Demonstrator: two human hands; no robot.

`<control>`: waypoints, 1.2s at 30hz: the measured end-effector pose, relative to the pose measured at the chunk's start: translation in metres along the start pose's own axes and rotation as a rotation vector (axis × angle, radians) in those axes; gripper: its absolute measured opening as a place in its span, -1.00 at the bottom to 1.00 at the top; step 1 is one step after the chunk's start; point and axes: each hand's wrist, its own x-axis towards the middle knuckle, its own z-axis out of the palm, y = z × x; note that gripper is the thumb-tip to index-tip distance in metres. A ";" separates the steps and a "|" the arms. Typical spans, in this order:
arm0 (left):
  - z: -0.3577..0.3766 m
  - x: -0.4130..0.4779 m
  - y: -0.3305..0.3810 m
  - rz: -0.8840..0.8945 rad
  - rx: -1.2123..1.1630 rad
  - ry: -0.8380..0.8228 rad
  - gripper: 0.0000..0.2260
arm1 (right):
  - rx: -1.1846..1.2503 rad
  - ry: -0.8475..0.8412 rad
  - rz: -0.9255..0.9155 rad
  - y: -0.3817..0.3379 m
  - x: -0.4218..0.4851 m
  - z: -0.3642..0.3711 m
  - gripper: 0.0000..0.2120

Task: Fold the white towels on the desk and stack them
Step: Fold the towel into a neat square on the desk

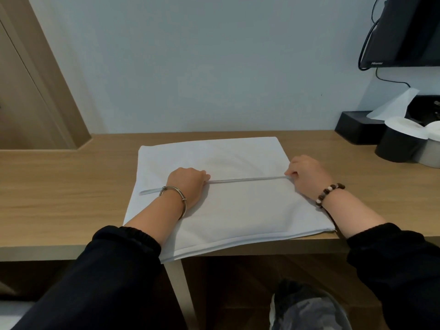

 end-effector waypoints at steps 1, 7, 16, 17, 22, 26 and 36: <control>0.000 0.000 0.000 -0.002 -0.004 0.006 -0.68 | -0.039 -0.031 -0.003 0.000 0.001 -0.001 -0.81; 0.001 0.001 -0.001 -0.011 -0.023 -0.016 -0.68 | -0.173 -0.229 0.124 -0.014 0.025 -0.018 -0.54; 0.002 -0.001 0.000 0.001 0.005 -0.056 -0.69 | -0.172 -0.159 0.276 -0.102 0.099 0.005 -0.59; 0.002 0.000 0.000 0.001 0.008 -0.061 -0.69 | -0.124 -0.201 0.287 -0.106 0.099 0.016 -0.53; 0.002 -0.003 0.002 0.027 -0.021 -0.066 -0.69 | -0.052 -0.304 0.368 -0.097 0.087 0.058 -0.40; -0.002 -0.013 -0.004 0.013 -0.230 -0.039 -0.71 | -0.059 -0.305 0.372 -0.098 0.090 0.058 -0.40; -0.016 0.003 -0.125 -0.793 -0.698 0.069 -0.81 | -0.068 -0.277 0.363 -0.095 0.091 0.065 -0.40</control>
